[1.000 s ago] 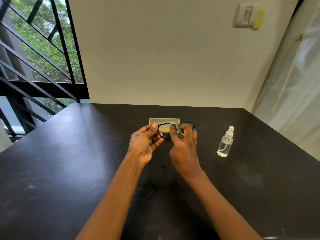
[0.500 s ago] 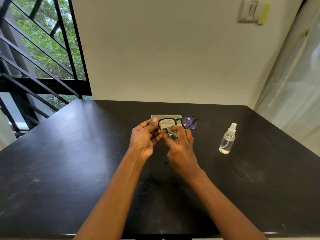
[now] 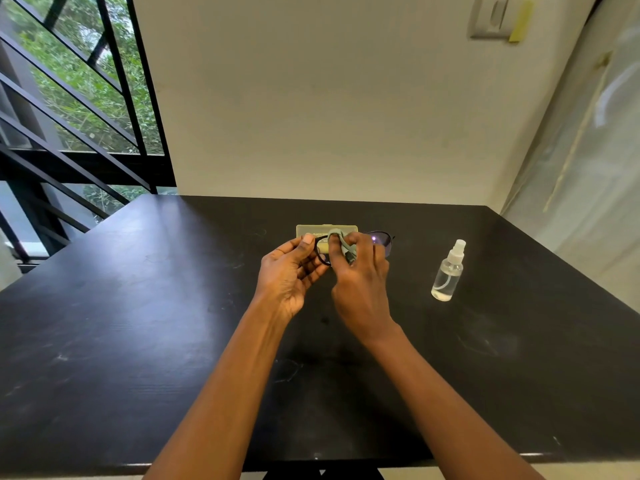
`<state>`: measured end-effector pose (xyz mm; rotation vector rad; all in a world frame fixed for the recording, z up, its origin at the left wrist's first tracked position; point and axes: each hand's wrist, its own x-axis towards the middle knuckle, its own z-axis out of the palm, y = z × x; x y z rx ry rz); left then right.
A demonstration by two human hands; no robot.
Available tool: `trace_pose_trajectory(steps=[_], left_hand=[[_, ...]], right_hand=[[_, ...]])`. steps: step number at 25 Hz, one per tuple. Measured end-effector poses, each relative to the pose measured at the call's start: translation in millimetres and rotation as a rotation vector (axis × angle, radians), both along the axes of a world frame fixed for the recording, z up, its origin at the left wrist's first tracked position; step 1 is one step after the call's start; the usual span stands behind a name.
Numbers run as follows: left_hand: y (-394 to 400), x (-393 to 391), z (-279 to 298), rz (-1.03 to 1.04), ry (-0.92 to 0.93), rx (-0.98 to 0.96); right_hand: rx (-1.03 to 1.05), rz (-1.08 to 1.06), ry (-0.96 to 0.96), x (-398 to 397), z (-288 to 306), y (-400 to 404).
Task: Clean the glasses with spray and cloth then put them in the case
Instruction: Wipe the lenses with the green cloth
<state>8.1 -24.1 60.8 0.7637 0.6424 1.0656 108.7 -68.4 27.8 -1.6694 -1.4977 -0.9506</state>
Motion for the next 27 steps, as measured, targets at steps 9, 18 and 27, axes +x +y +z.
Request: trace_pose_trajectory(steps=[9, 18, 27], left_hand=[[3.3, -3.3, -4.0, 0.017, 0.007, -0.015], [1.8, -2.5, -7.2, 0.012, 0.013, -0.015], [-1.6, -3.1, -3.6, 0.020, 0.022, -0.014]], right_hand=[[-0.010, 0.068, -0.103, 5.7, -16.5, -14.8], [-0.021, -0.049, 0.009, 5.7, -4.2, -5.6], [-0.008, 0.057, -0.065, -4.7, -6.9, -8.2]])
